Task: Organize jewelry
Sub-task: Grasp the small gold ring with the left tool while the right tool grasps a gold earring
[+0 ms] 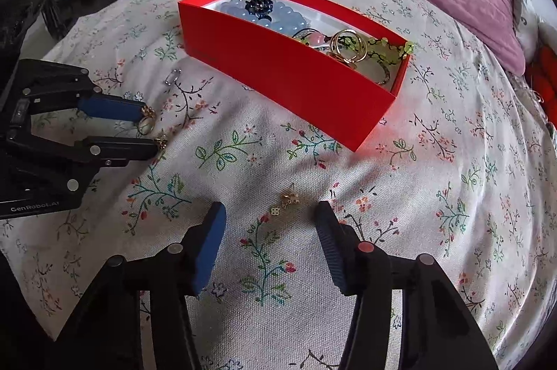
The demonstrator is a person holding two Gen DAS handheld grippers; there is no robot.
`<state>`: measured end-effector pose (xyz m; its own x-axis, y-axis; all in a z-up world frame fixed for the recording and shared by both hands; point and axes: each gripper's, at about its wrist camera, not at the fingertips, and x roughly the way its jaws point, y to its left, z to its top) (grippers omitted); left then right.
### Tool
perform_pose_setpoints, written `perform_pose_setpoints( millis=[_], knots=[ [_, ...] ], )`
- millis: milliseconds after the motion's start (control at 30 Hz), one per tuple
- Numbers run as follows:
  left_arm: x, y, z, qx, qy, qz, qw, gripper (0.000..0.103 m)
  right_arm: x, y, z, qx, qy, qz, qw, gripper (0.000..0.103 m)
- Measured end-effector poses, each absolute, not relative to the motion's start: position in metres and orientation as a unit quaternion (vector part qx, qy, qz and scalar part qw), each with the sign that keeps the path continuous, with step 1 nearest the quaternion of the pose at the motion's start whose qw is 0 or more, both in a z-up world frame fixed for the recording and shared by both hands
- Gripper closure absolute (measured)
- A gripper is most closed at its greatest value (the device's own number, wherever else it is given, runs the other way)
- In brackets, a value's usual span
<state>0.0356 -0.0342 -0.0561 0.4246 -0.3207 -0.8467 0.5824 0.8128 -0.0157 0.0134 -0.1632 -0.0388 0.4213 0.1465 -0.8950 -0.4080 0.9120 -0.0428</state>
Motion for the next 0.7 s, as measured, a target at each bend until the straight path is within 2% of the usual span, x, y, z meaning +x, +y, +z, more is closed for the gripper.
perform_pose_setpoints(
  millis=[200,267,467,700],
  knots=[
    [0.034,-0.035,-0.056,0.143,0.462,-0.271,0.832,0.078,0.018,-0.157,-0.038,-0.119,0.518,0.175,0.829,0.070],
    [0.034,-0.036,-0.056,0.145,0.462,-0.272,0.831,0.081,0.019,-0.155,-0.039,-0.113,0.523,0.182,0.825,0.081],
    [0.033,-0.036,-0.055,0.151,0.463,-0.272,0.830,0.085,0.021,-0.149,-0.040,-0.109,0.526,0.190,0.821,0.091],
    [0.033,-0.033,-0.053,0.149,0.467,-0.269,0.829,0.085,0.021,-0.151,-0.039,-0.095,0.531,0.193,0.819,0.096]
  ],
)
